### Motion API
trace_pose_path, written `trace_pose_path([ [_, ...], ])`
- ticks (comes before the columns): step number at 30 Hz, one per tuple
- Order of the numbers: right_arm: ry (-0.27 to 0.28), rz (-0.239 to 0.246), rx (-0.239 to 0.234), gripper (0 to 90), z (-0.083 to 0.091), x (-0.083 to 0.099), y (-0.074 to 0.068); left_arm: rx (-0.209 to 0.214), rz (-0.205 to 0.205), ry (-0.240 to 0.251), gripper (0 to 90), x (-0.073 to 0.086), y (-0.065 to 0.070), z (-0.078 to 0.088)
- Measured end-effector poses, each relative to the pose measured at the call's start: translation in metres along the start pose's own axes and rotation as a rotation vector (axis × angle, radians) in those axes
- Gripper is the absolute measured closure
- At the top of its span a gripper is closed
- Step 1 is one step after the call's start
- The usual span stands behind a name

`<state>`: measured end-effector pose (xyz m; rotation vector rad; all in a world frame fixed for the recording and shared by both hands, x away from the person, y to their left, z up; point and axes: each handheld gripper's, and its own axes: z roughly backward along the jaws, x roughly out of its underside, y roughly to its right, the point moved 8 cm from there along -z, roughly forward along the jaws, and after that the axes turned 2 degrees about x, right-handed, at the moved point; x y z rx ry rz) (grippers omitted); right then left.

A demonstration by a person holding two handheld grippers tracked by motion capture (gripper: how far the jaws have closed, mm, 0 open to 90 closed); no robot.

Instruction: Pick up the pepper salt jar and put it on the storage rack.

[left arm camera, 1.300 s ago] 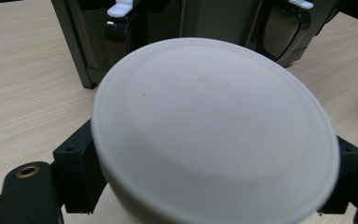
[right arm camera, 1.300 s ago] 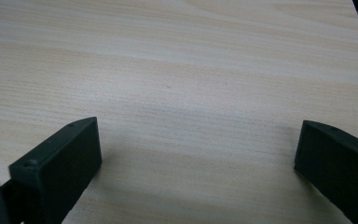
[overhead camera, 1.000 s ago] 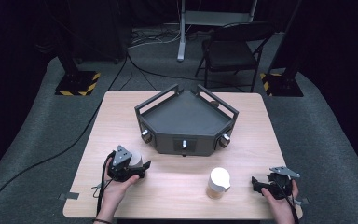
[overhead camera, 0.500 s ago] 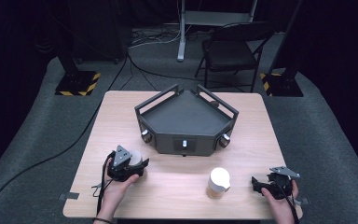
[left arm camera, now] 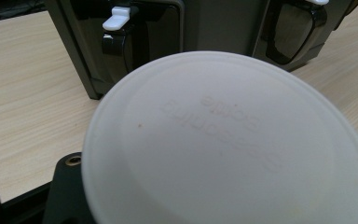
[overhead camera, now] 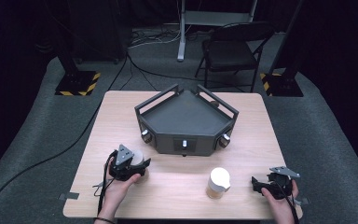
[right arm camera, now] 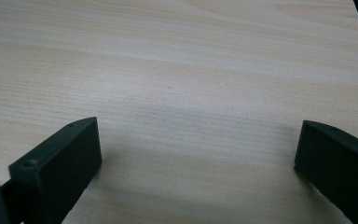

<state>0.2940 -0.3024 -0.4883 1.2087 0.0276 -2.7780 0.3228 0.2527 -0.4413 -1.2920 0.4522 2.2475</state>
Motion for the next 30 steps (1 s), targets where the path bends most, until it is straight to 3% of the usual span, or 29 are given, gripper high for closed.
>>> trace_pose_path([
  [18,-0.001,-0.001,0.0,0.0,0.0,0.0,0.0,0.005,-0.006,0.033,35.6,-0.023,0.0,0.013],
  [30,0.0,0.0,0.0,0.0,0.0,0.0,0.0,0.009,-0.046,0.042,35.6,-0.048,0.005,0.016],
])
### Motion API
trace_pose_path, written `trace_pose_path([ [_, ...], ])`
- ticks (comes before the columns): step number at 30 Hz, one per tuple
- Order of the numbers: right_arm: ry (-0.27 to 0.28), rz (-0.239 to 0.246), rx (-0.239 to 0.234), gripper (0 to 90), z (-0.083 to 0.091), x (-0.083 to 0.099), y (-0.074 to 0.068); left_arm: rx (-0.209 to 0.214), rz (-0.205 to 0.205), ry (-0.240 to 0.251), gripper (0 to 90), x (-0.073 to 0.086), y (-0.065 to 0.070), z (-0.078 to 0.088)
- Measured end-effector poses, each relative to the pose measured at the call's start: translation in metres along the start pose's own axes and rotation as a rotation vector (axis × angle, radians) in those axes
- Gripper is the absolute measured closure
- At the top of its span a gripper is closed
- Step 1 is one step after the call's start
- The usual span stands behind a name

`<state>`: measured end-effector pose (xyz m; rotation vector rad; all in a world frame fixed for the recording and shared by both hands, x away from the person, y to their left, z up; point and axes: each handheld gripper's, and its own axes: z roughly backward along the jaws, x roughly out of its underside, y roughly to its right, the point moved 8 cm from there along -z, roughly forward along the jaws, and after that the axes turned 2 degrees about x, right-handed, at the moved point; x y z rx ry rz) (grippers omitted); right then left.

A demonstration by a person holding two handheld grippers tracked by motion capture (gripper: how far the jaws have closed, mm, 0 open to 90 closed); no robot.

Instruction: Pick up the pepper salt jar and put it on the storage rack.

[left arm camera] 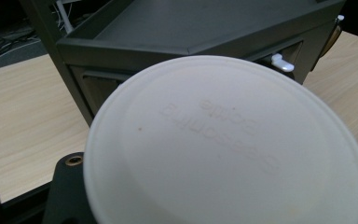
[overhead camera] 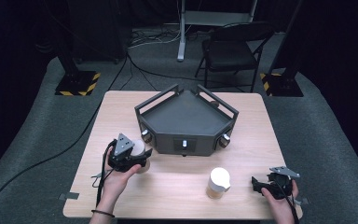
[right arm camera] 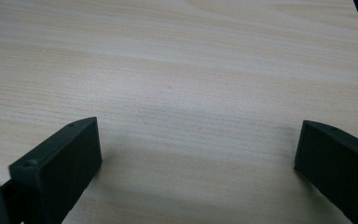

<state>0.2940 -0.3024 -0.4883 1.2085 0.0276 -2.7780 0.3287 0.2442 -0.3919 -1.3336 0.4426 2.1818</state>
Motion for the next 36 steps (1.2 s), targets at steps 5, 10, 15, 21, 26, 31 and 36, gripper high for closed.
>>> trace_pose_path([
  [5,0.001,0.001,-0.002,0.0,0.0,0.0,0.0,0.007,-0.013,0.0,35.6,-0.01,0.001,0.0],
  [10,0.0,0.001,-0.002,0.0,0.0,0.0,0.0,0.007,-0.013,0.005,35.6,-0.018,0.0,0.002],
  [15,0.0,0.001,-0.003,0.0,0.0,0.0,0.0,0.007,-0.02,0.004,35.6,-0.026,0.0,0.003],
  [21,0.0,0.002,-0.003,0.0,0.0,0.0,0.0,0.009,-0.025,0.009,35.6,-0.036,-0.001,0.003],
  [26,0.0,0.002,-0.003,0.0,0.0,0.0,0.0,0.01,-0.037,0.012,35.7,-0.045,0.0,0.002],
  [31,0.0,0.002,-0.003,0.0,0.0,0.0,0.0,0.007,-0.042,0.01,35.6,-0.054,0.001,0.002],
  [36,0.0,0.003,-0.004,0.0,0.0,0.0,0.0,0.01,-0.032,0.021,35.6,-0.064,0.0,0.003],
])
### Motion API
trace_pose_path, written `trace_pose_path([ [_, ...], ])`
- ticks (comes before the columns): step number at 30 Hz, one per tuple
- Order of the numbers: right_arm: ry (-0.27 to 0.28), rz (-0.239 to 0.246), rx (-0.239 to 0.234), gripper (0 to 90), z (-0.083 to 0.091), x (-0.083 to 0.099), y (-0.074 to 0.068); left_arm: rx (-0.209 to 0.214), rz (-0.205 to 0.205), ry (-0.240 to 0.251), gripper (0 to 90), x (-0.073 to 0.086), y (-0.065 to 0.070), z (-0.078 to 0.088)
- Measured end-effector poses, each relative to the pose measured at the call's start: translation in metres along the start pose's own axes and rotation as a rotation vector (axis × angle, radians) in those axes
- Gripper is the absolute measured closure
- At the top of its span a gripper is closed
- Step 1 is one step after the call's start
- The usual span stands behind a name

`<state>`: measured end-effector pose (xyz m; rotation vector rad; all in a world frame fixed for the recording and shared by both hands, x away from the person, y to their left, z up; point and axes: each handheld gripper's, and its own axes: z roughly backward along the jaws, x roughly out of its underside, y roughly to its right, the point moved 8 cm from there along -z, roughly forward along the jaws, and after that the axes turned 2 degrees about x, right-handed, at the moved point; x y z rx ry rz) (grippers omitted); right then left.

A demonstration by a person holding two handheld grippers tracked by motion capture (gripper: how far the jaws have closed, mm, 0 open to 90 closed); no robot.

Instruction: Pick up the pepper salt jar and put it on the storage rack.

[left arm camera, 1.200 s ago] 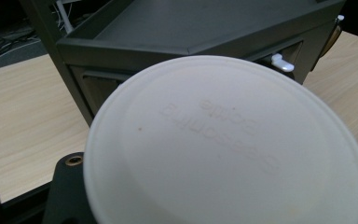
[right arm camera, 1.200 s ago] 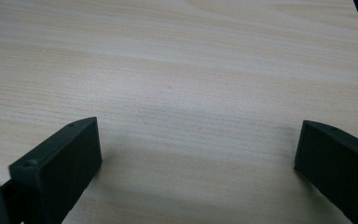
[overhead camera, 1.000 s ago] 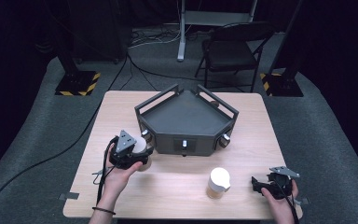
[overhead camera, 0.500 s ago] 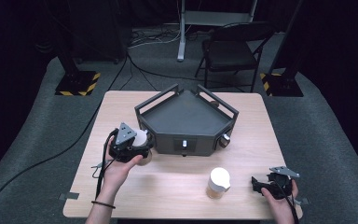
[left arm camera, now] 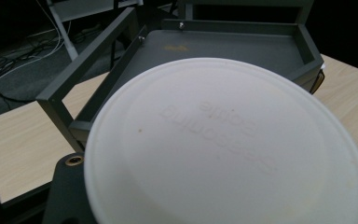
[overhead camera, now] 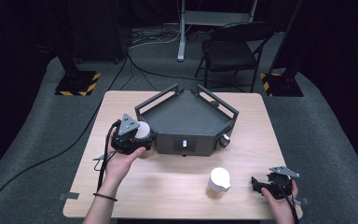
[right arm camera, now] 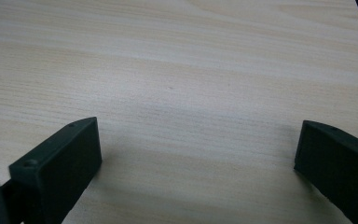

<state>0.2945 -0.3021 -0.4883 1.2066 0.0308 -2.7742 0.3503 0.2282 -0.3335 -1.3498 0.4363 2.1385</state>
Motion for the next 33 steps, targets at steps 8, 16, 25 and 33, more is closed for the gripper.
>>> trace_pose_path([
  [8,0.0,0.0,0.0,0.0,0.0,0.0,0.0,-0.002,-0.006,-0.006,35.6,-0.014,-0.001,-0.003],
  [16,0.0,0.002,-0.002,0.0,0.0,0.0,0.0,-0.013,-0.018,-0.009,35.6,-0.03,-0.002,-0.006],
  [25,0.0,0.002,-0.002,0.0,0.0,0.0,0.0,-0.012,-0.023,-0.01,35.6,-0.046,-0.003,-0.015],
  [33,0.0,0.002,-0.002,0.0,0.0,0.0,0.0,-0.029,-0.032,-0.025,35.6,-0.061,-0.002,-0.031],
])
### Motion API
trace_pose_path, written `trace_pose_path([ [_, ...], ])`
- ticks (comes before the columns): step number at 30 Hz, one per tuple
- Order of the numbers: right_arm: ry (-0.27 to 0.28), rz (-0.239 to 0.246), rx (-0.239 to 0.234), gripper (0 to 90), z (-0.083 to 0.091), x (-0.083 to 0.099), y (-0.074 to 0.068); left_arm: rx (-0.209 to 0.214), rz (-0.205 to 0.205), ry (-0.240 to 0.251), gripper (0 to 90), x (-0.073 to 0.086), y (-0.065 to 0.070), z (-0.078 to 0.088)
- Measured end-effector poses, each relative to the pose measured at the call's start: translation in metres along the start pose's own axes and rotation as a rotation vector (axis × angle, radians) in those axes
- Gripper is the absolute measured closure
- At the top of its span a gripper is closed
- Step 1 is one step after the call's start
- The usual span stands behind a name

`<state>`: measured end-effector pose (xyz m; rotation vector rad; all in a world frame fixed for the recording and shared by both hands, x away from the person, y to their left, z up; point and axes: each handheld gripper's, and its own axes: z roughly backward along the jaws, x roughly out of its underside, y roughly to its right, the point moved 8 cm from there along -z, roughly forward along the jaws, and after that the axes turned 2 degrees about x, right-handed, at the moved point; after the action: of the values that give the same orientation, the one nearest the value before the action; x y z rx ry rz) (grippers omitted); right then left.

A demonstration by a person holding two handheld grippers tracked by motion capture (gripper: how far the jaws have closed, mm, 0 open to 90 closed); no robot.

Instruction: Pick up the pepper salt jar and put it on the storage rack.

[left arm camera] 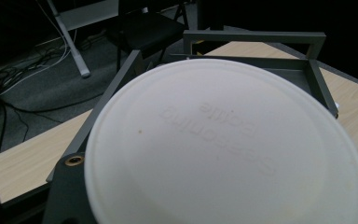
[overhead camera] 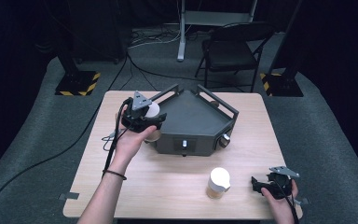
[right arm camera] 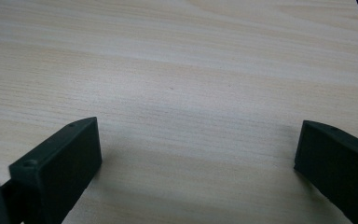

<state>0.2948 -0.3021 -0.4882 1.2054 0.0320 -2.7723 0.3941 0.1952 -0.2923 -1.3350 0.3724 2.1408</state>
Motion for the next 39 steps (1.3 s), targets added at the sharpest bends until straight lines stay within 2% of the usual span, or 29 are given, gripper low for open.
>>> trace_pose_path([
  [6,0.0,0.0,0.0,0.0,0.0,0.0,0.0,-0.001,0.0,0.005,35.6,-0.005,-0.002,-0.009],
  [15,0.0,0.0,0.0,0.0,0.0,0.0,0.0,0.036,0.02,0.009,35.5,-0.012,-0.006,-0.027],
  [16,0.0,0.001,-0.001,0.0,0.0,0.0,0.0,0.031,0.018,0.005,35.5,-0.015,-0.007,-0.033],
  [28,0.0,0.005,-0.005,0.0,0.0,0.0,0.0,0.028,0.03,-0.006,35.4,-0.024,-0.007,-0.054],
  [39,0.0,0.005,-0.006,0.0,0.0,0.0,0.0,0.018,0.051,-0.038,35.3,-0.021,-0.008,-0.075],
])
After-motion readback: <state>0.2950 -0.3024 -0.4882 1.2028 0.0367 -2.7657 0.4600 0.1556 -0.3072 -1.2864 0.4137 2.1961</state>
